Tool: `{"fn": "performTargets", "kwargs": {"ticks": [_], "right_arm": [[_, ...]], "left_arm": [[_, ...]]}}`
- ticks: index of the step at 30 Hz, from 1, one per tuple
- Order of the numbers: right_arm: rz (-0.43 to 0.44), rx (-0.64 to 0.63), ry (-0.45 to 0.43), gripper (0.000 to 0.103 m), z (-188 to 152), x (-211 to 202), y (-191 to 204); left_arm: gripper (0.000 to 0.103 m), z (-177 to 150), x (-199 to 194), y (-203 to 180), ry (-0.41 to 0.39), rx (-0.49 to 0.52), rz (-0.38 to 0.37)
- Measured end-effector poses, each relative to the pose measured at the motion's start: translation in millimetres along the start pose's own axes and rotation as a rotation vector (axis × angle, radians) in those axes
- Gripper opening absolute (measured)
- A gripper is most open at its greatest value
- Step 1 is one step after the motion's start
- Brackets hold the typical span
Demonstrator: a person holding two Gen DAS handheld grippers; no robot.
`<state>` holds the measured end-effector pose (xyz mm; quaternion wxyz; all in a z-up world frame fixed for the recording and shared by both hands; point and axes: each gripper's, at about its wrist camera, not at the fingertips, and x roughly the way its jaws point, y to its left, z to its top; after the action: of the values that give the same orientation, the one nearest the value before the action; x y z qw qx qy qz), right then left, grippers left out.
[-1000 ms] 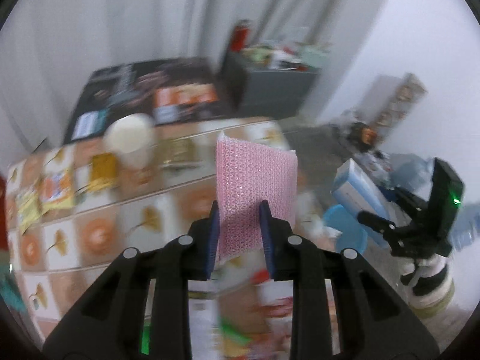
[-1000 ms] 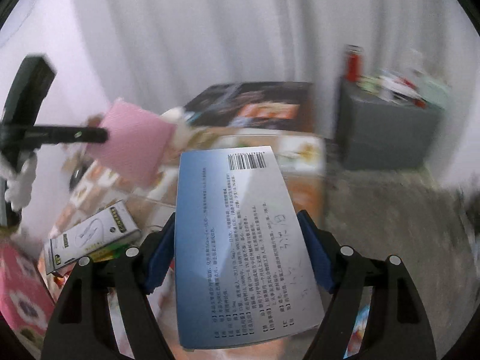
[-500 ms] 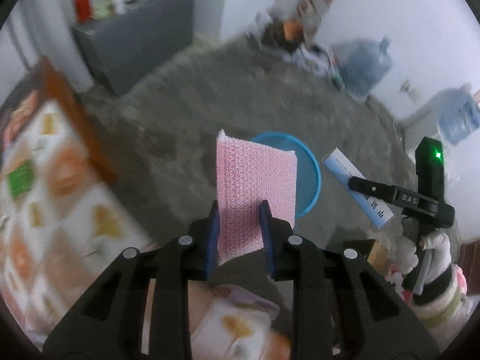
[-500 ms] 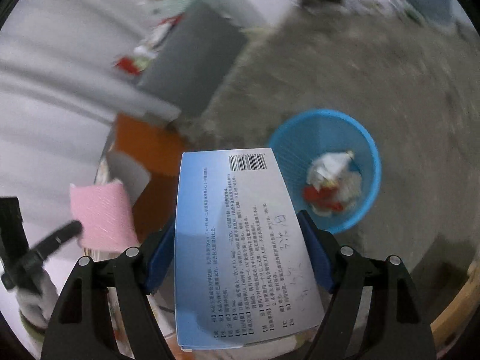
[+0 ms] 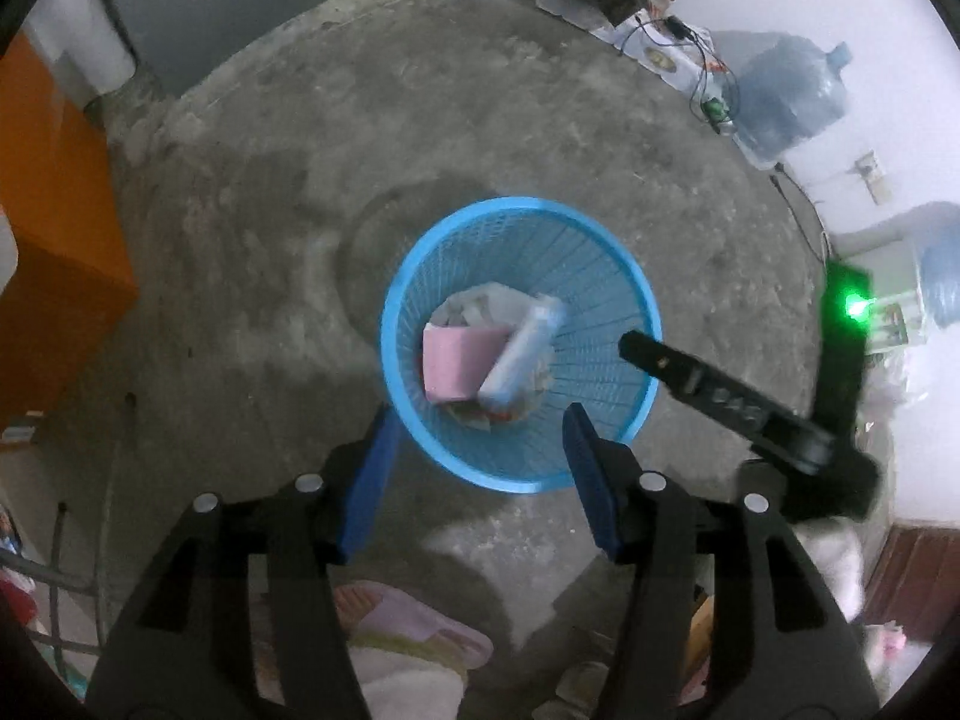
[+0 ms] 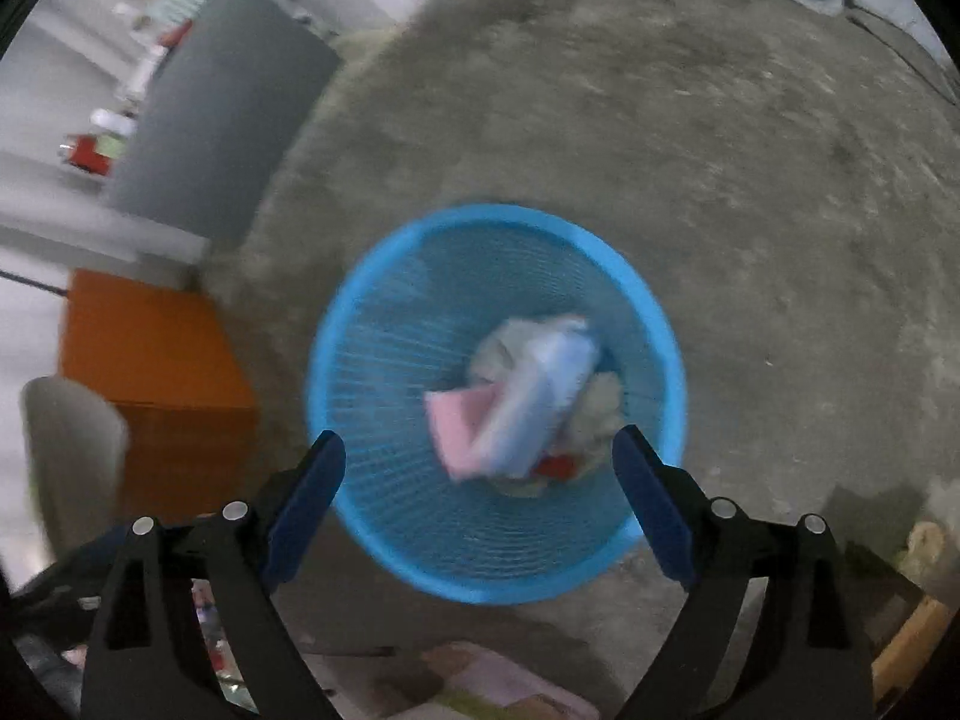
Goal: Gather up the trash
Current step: 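Open both grippers to drop the pad and box into the basket, then move both open grippers back toward the table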
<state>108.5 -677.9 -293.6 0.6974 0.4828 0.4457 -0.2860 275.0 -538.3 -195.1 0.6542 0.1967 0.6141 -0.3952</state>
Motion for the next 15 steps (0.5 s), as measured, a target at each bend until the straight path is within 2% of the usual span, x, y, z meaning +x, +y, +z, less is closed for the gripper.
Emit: {"fn": "performTargets", "kwargs": {"ticks": [3, 8, 11, 15], "right_arm": [[0.018, 0.006, -0.022, 0.088, -10.0, -10.8, -8.6], [0.041, -0.025, -0.146, 0.088, -44.8, -66.8, -12.7], [0.059, -0.054, -0.236, 0.088, -74.9, -108.7, -7.8], [0.065, -0.156, -0.369, 0.088, -119.2, -166.0, 11.5]], "left_arm": [[0.056, -5.1, -23.2, 3.0, -0.041, 0.01, 0.002], [0.058, -17.6, -82.7, 0.4, -0.14, 0.035, -0.044], [0.062, -42.1, -133.5, -8.1, -0.227, 0.095, -0.081], [0.072, -82.4, -196.0, -21.3, -0.349, 0.169, -0.11]]}}
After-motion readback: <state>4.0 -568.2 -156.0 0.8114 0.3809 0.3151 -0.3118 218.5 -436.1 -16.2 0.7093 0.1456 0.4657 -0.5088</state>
